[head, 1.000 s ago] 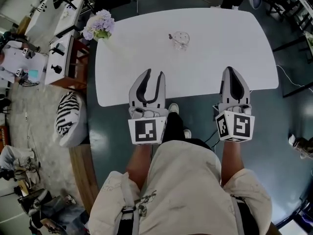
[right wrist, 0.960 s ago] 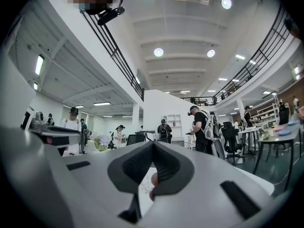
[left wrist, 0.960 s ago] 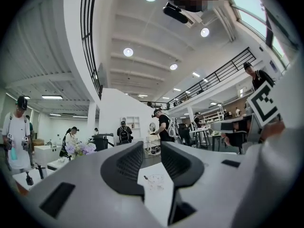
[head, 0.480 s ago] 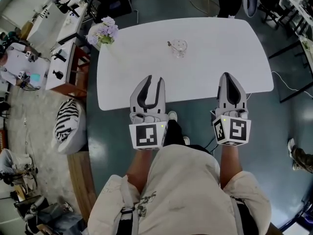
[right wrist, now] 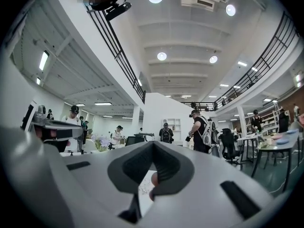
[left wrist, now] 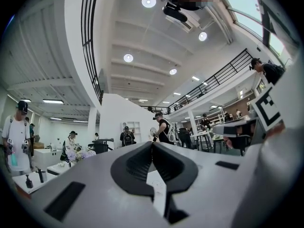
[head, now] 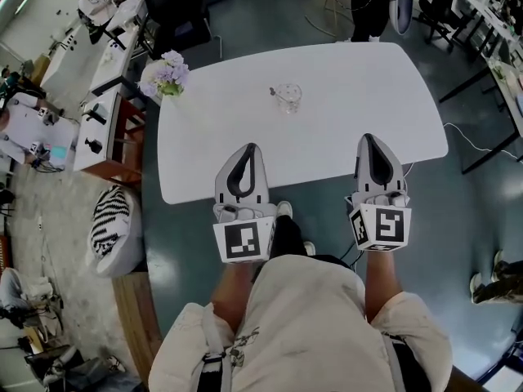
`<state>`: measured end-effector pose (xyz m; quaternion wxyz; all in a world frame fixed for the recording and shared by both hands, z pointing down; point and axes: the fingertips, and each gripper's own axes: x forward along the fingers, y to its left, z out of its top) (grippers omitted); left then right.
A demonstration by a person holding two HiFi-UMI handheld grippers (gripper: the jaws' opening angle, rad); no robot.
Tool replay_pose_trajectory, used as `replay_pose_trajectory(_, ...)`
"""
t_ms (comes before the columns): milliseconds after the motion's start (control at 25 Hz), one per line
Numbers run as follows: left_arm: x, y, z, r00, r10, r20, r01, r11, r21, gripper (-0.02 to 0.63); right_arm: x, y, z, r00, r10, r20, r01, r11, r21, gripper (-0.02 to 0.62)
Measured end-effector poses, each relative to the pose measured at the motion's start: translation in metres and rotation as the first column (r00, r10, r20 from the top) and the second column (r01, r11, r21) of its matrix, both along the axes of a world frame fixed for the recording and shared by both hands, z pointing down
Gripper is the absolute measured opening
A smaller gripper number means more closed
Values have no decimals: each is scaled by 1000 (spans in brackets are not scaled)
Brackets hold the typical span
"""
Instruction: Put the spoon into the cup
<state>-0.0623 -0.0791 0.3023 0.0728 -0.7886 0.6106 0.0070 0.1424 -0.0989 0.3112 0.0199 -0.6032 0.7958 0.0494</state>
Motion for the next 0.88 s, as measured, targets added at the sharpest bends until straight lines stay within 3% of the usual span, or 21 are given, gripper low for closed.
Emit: replay_pose_trajectory(880,18,-9,1,1000,-1,1,1,1000,-5,6,16,-7,1,1000,-3,-17,3,1000,-8,-12)
